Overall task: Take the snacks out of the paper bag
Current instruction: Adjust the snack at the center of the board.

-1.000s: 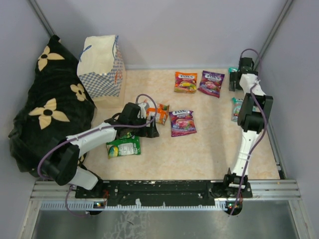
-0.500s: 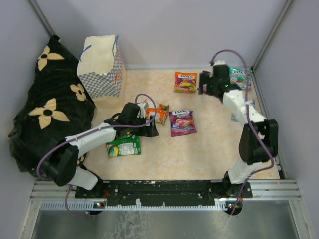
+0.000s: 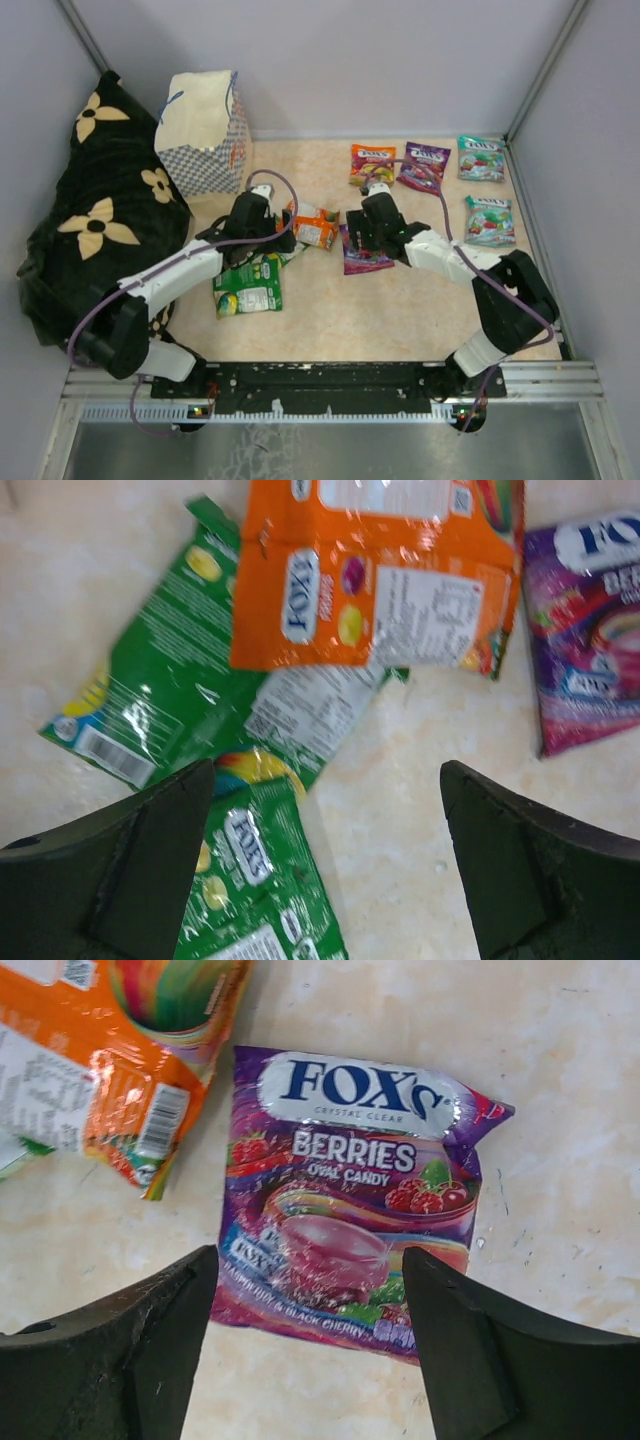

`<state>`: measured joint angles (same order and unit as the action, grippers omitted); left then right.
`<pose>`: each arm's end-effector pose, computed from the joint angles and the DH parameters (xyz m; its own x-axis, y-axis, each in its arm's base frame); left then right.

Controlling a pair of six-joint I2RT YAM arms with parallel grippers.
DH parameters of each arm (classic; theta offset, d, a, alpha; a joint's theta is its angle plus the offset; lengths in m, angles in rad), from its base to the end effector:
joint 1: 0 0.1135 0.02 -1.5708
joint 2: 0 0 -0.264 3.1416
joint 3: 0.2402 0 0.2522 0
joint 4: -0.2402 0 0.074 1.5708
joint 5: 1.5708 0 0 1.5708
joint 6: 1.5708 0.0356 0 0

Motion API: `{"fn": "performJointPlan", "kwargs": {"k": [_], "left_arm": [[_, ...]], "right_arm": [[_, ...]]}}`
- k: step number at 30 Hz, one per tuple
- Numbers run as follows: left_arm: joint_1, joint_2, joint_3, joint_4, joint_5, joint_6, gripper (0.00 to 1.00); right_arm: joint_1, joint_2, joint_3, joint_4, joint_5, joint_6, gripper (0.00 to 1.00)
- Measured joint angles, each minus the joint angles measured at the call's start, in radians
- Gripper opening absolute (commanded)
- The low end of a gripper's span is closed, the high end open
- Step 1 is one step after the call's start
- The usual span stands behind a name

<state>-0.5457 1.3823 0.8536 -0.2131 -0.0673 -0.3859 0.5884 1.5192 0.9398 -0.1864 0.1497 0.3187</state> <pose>0.2517 -0.1501 0.2271 -0.7140 -0.0058 -0.7001 0.2231 0.9459 -0.2354 0.2716 0.1748 0.2175 -0.6915 -0.0889 -0.7169 -0.2556 0.9583 0.1277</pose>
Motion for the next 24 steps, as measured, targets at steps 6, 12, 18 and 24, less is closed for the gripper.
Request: {"fn": "performJointPlan", "kwargs": {"k": [6, 12, 18, 24], "left_arm": [[0.003, 0.165, 0.177, -0.015, -0.162, 0.05, 0.99], [0.019, 0.312, 0.323, -0.021, -0.211, 0.109, 0.89], [0.085, 0.43, 0.436, -0.037, -0.112, 0.142, 0.87], [0.115, 0.55, 0.558, -0.073, -0.002, 0.171, 0.84]], "right_arm": [[-0.002, 0.129, -0.005, 0.051, 0.07, 0.005, 0.77], [-0.016, 0.175, -0.004, 0.093, 0.085, 0.0, 0.79], [-0.121, 0.133, -0.058, 0.123, 0.059, -0.012, 0.8], [-0.272, 0.073, -0.096, 0.067, 0.054, -0.035, 0.82]]}}
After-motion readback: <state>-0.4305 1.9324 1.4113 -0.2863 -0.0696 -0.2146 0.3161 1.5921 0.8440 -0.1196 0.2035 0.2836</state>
